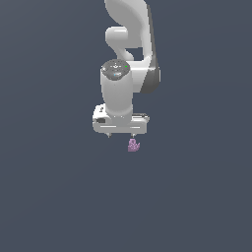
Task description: Pick up the object and move it to a goal position.
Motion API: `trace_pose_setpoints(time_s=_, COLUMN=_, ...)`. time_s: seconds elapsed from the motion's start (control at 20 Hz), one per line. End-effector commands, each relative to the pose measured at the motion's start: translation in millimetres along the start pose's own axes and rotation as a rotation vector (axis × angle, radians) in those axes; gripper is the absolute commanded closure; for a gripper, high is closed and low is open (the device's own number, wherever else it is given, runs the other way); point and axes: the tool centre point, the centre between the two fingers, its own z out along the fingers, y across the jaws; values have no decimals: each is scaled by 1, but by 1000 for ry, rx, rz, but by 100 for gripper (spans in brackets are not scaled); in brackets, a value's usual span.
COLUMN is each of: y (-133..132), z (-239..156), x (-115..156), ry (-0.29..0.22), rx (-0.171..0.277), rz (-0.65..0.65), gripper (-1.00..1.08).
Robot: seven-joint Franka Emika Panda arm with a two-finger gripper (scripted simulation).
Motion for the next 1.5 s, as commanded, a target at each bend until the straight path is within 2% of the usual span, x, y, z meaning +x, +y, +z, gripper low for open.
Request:
trace_pose_setpoints(time_s=0.0, y=0, z=0, x=0, ry=0, rx=0, rz=0, gripper=-92)
trace_pose_setpoints(time_s=0.5, y=-13, z=5, x=-9, ry=-38, rx=11, rz=13, gripper=-92)
trace_pose_setpoints(time_s=1.0, y=-15, z=9, x=-9, ry=-34, rx=9, rz=38, gripper=-92)
trace_pose_setpoints(time_s=1.45, y=-27, z=28, x=-13, ry=-27, rx=2, rz=152, gripper=-92)
